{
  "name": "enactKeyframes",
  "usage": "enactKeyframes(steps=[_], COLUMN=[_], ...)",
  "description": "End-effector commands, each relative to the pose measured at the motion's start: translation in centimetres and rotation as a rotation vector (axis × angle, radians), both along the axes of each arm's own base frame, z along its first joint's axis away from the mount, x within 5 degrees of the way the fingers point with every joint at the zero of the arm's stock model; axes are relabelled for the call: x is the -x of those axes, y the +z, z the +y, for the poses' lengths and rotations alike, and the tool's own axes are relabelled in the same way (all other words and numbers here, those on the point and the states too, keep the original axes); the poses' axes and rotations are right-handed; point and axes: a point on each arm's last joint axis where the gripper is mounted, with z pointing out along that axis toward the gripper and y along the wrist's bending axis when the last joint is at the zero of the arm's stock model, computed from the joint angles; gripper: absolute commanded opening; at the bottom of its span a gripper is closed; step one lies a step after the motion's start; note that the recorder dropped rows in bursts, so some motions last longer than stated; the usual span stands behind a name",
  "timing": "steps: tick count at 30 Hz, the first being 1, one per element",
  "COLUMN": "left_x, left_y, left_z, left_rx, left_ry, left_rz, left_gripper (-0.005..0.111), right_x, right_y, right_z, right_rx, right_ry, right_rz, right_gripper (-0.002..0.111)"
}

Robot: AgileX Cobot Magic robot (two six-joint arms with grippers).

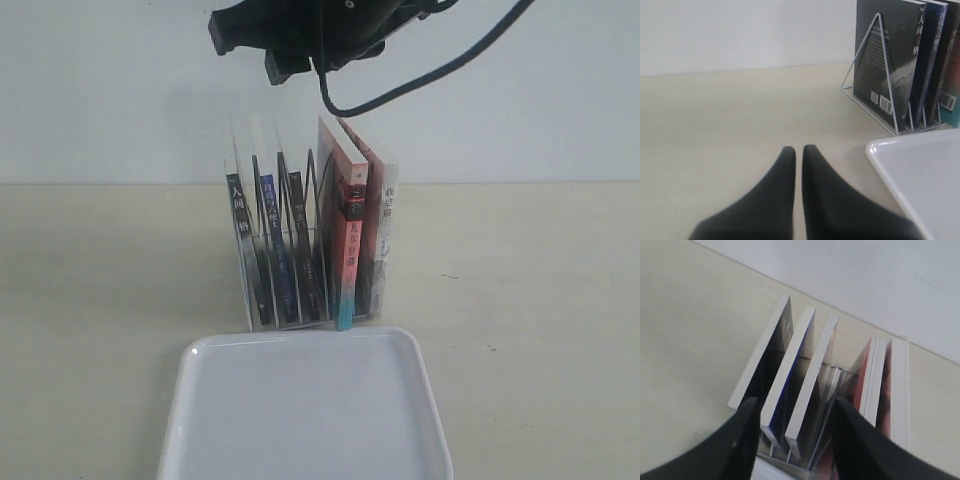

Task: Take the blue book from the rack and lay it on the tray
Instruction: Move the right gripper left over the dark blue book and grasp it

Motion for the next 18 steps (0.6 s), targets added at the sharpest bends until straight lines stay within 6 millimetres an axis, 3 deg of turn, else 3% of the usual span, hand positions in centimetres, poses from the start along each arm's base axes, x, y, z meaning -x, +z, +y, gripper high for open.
enactKeyframes(steps=[1,10,18], left_x=[0.0,0.0,0.0], left_y=[0.1,0.1,0.1], left_z=[0.0,0.0,0.0], left_rx=[0.0,0.0,0.0], left_ry=[0.002,0.002,0.002], left_rz=[-0.008,-0.008,-0.008], left_gripper=[0.004,0.004,0.004], right_x=[0.9,0.5,0.4], right_y=[0.5,-1.4,-2.8], right_z=[0.4,2.1,5.8], right_rx=[0.025,0.025,0.033], right_ry=[0.016,0.021,0.062], right_rz=[0.017,0.06,0.005], right_gripper=[0.043,0.043,0.043])
